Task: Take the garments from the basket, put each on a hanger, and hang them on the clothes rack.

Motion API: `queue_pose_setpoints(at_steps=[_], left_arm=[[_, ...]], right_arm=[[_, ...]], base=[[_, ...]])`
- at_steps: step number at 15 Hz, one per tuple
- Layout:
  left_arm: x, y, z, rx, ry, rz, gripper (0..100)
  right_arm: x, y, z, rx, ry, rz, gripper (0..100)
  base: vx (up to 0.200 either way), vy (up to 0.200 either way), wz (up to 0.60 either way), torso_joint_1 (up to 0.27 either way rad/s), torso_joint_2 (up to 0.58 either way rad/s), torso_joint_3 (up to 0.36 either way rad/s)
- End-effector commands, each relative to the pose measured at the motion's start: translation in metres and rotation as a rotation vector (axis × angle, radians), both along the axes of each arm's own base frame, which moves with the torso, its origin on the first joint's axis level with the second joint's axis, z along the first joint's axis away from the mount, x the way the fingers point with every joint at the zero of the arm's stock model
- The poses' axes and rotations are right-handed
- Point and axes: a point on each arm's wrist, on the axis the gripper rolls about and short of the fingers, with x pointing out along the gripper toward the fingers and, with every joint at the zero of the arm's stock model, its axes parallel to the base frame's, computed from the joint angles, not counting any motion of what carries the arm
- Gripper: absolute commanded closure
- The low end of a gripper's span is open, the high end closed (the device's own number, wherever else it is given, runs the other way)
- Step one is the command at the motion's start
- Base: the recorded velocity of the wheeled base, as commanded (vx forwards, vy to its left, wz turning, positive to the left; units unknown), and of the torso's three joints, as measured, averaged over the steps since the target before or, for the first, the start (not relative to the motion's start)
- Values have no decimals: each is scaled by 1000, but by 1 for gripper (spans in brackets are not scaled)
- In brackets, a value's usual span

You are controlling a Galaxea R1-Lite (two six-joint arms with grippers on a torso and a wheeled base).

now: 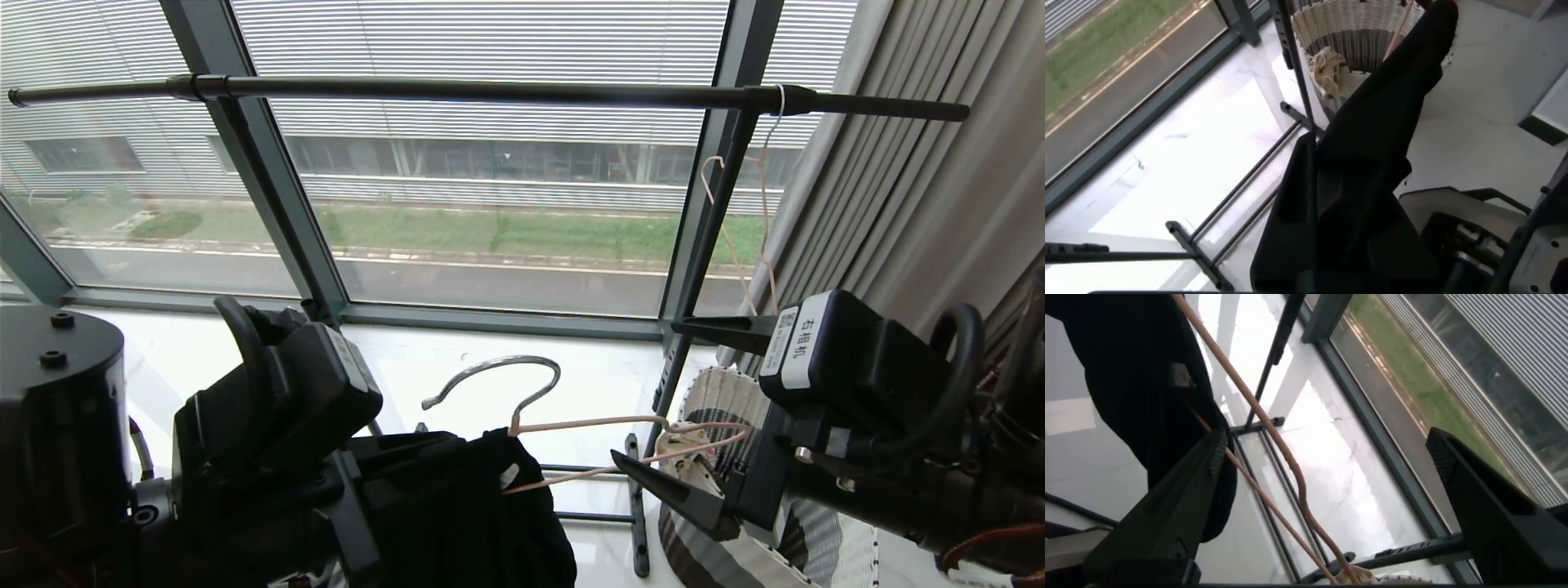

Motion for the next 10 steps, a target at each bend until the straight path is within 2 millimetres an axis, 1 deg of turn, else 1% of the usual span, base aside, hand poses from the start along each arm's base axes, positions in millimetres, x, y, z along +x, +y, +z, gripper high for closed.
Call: queue_pose_setpoints(at_steps=[1, 3, 4, 6, 7, 9, 10], left_arm=[[10, 0, -1, 4, 7, 48, 100], [22, 2, -2, -3, -2, 95, 100], [32, 2, -3, -15, -15, 127, 100], [43, 0, 3, -49, -50, 153, 100], [49, -2, 18, -89, -89, 161, 100], [52, -5, 38, -170, -109, 173, 100], [53, -5, 44, -190, -120, 175, 100]], right_arm=[[-5, -9, -4, -8, 4, -3, 0], [-7, -13, -6, -12, 6, -3, 0], [-8, -13, -9, -18, 11, 0, 0], [-10, -13, -14, -35, 21, 11, 0], [-10, -10, -20, -49, 45, 15, 0], [-5, 0, -26, -5, 146, -3, 0], [-4, 5, -27, 27, 178, -5, 0]], base=[[0, 0, 0, 0, 0, 0], [0, 0, 0, 0, 0, 0], [0, 0, 0, 0, 0, 0], [0, 0, 0, 0, 0, 0], [0, 0, 0, 0, 0, 0], [0, 0, 0, 0, 0, 0], [0, 0, 0, 0, 0, 0]])
